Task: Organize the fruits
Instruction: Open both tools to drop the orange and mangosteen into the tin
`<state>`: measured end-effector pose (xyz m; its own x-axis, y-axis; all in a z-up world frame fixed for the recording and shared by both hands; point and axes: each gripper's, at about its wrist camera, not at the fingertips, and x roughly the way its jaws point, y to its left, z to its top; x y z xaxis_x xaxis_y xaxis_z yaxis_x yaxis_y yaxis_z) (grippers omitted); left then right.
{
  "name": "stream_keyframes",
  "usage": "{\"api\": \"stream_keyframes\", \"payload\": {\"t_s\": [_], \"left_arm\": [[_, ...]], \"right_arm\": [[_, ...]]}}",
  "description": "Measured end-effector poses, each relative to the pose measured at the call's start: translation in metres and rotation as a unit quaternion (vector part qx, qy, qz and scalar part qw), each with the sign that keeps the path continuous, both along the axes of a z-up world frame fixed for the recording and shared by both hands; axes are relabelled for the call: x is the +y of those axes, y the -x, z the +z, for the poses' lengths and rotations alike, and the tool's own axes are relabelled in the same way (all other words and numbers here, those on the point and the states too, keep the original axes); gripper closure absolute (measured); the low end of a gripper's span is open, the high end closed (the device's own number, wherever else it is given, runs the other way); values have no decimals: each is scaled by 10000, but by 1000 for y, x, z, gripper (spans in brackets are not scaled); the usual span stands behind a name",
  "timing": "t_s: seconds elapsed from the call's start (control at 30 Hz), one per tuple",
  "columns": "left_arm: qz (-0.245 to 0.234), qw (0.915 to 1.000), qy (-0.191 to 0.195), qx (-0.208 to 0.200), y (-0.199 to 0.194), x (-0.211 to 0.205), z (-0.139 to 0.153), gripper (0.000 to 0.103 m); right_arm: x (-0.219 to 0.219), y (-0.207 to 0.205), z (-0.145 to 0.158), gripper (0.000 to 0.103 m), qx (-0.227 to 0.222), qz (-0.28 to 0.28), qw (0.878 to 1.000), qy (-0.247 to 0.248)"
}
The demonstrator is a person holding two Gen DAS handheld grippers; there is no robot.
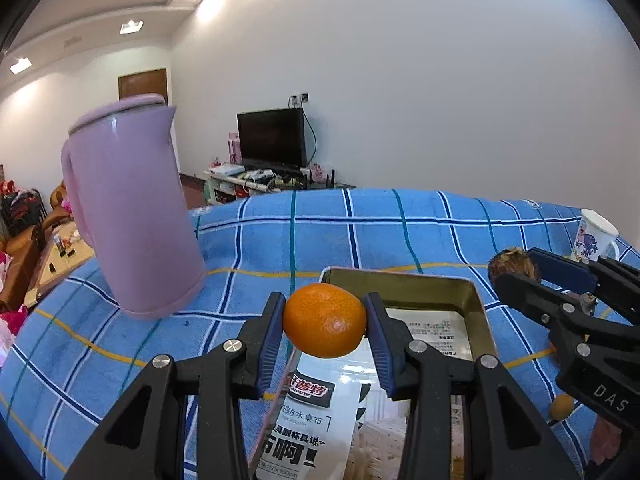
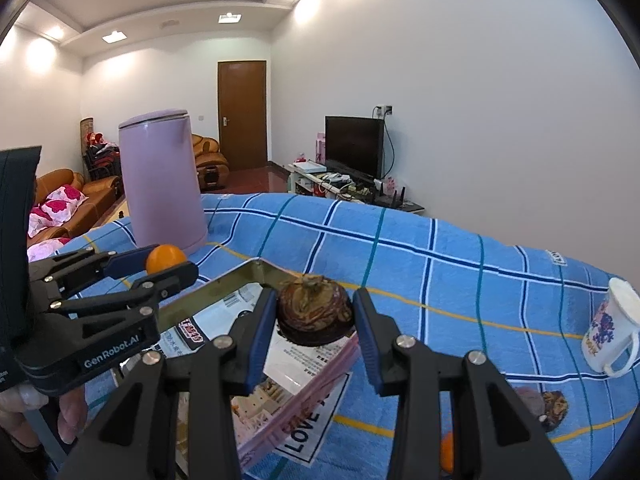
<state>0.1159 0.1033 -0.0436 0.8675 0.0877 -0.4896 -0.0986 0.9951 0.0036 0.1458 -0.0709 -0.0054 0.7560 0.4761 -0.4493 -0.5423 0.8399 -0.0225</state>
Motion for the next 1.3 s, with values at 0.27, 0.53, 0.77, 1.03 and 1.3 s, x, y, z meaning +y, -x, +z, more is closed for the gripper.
{"api": "stream_keyframes", "payload": {"t_s": [0.27, 0.53, 0.77, 1.03, 1.3], "left_arm": [[-126, 9995, 31, 288, -6, -2, -9, 61], [-118, 9985, 83, 534, -12, 2, -18, 60], [-141, 9974, 65, 698, -15, 1, -24, 60], [-186, 9972, -143, 716, -15, -4, -28, 60], [-205, 9952, -275, 921, -20, -8, -36, 60]], "right_arm": [[13, -5, -11, 61, 99, 147, 9997, 159], [20, -7, -19, 61, 247, 208, 9987, 390], [24, -9, -25, 61, 376, 265, 9975, 528], [30, -9, -33, 61, 413, 319, 9957, 769], [32, -9, -39, 61, 452, 313, 9945, 888]]}}
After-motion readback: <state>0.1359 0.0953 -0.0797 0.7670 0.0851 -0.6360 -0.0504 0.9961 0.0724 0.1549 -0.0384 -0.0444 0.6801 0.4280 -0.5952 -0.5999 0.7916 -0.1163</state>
